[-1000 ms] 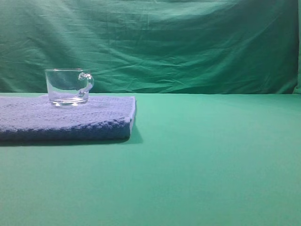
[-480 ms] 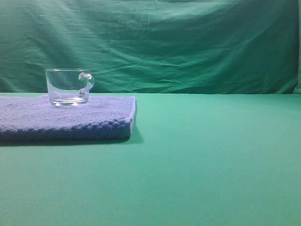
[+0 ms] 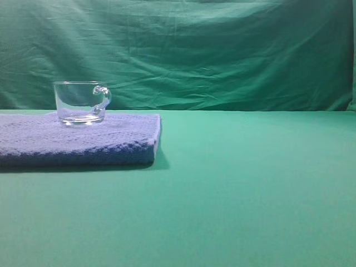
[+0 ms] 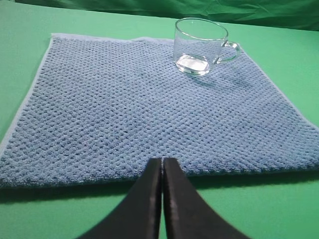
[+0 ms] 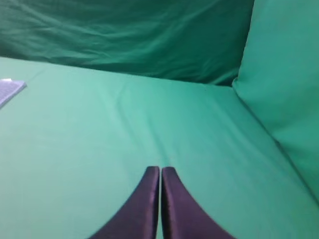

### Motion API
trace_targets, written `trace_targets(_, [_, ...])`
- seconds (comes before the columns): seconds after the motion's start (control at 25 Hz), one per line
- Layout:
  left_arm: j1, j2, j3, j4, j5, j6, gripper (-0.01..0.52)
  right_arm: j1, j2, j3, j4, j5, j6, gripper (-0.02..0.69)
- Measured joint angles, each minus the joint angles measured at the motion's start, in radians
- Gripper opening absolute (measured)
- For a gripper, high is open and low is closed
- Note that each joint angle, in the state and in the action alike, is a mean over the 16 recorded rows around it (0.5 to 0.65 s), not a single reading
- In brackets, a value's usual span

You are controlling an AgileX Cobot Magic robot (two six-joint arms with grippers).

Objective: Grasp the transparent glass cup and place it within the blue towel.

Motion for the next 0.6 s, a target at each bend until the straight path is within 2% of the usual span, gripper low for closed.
trace_targets(0.6, [0.0,0.0,0.0,0.0,0.0,0.0,0.0,-0.008,0.0,0.057,0.0,0.042,0.005,0.0])
